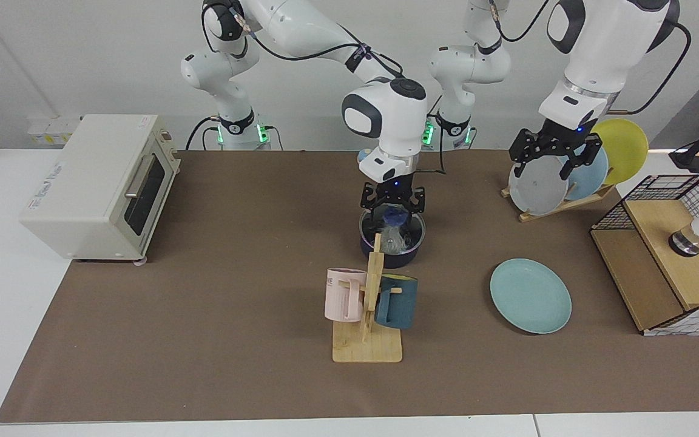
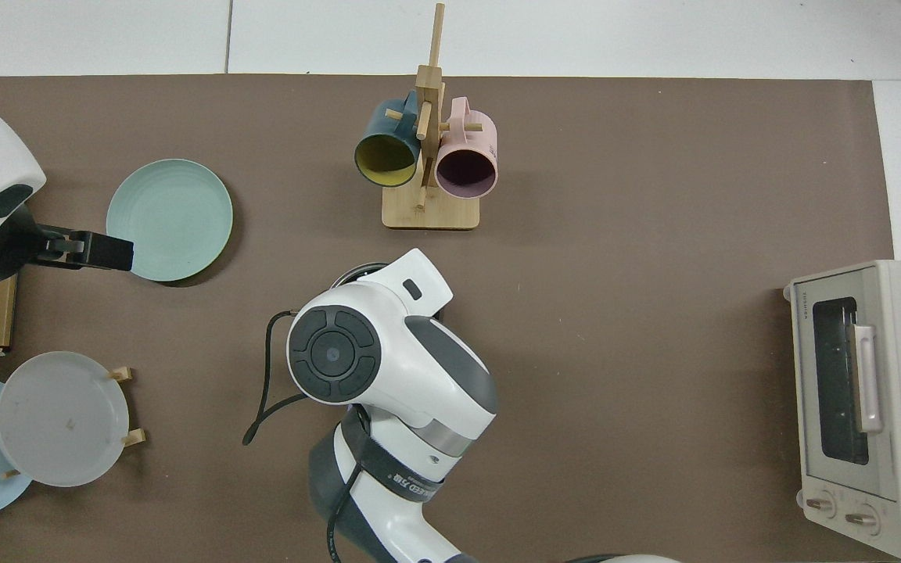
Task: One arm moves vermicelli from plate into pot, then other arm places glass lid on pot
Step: 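Open the right gripper and withdraw it from the covered saucepan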
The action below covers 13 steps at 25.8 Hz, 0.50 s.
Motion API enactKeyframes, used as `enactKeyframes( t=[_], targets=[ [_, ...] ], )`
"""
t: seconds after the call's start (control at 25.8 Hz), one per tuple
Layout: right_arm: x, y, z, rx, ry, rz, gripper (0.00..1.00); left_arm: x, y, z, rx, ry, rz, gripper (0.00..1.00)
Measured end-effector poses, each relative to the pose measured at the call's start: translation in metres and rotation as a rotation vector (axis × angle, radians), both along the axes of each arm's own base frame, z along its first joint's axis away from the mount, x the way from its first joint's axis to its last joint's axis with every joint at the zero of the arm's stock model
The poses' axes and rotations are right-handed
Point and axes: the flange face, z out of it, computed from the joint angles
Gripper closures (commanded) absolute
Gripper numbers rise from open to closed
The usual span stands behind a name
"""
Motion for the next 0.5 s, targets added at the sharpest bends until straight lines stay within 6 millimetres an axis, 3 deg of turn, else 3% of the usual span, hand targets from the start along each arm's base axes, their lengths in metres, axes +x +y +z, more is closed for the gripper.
enactKeyframes(
  t=[0.16,0.35,0.5],
  targets=[
    [0.023,-0.046,0.044,0.004,-0.025,-0.013,0.01,0.000,0.000,0.000,0.000,0.000,0.000,0.00],
    [0.044,-0.148,0.113,-0.002,-0.002,-0.054,0.01,0.000,0.000,0.000,0.001,0.000,-0.009,0.00],
    [0.041,-0.210,0.147,-0.013,0.014,-0.081,0.01,0.000,0.001,0.000,0.006,0.001,-0.064,0.00]
  ],
)
